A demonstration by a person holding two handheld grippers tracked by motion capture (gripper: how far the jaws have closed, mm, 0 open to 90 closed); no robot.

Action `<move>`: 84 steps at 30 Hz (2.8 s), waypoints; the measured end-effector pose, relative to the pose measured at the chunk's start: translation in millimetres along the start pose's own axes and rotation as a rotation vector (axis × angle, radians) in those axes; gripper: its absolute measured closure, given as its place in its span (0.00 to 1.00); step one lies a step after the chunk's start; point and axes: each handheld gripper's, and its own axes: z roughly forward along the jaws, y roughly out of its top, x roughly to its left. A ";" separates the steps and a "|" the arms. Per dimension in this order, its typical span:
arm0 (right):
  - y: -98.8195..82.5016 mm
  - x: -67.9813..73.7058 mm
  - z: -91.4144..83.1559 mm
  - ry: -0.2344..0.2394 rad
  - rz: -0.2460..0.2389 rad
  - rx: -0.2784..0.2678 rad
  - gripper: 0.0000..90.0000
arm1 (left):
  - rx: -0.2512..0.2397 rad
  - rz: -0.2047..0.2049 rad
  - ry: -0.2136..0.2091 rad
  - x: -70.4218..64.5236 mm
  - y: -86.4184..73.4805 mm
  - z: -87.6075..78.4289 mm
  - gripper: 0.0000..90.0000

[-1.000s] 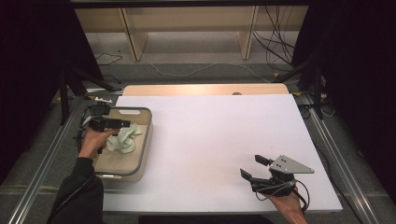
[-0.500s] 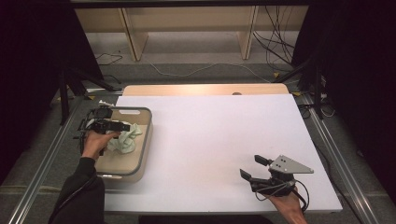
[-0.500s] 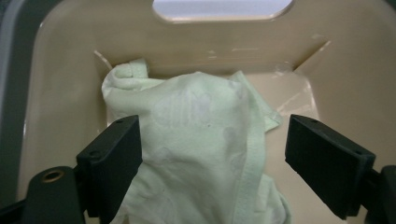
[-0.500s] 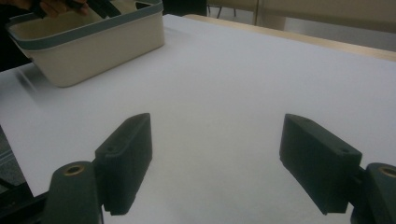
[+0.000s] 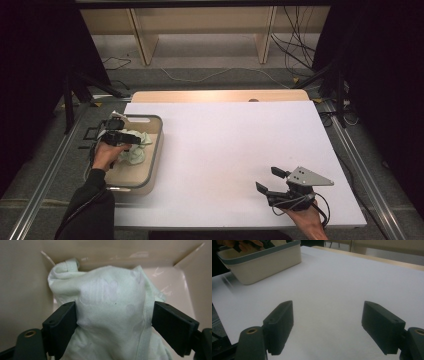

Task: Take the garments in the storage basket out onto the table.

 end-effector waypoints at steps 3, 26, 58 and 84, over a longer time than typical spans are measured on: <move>-0.1 0.4 0.4 0.002 0.004 -0.001 0.29 | 0.021 0.007 0.000 -0.2 -0.8 3.6 0.22; -0.2 0.2 -0.1 -0.004 0.000 0.006 0.30 | -0.019 0.075 0.051 3.2 -4.2 -2.3 0.75; -0.1 -0.3 -0.9 -0.009 -0.004 0.003 0.30 | -0.168 0.082 -0.124 -3.3 8.6 -64.5 0.75; -0.5 -0.7 -0.5 -0.009 0.001 0.001 0.30 | -0.307 0.124 -0.211 -25.2 15.3 -107.6 0.75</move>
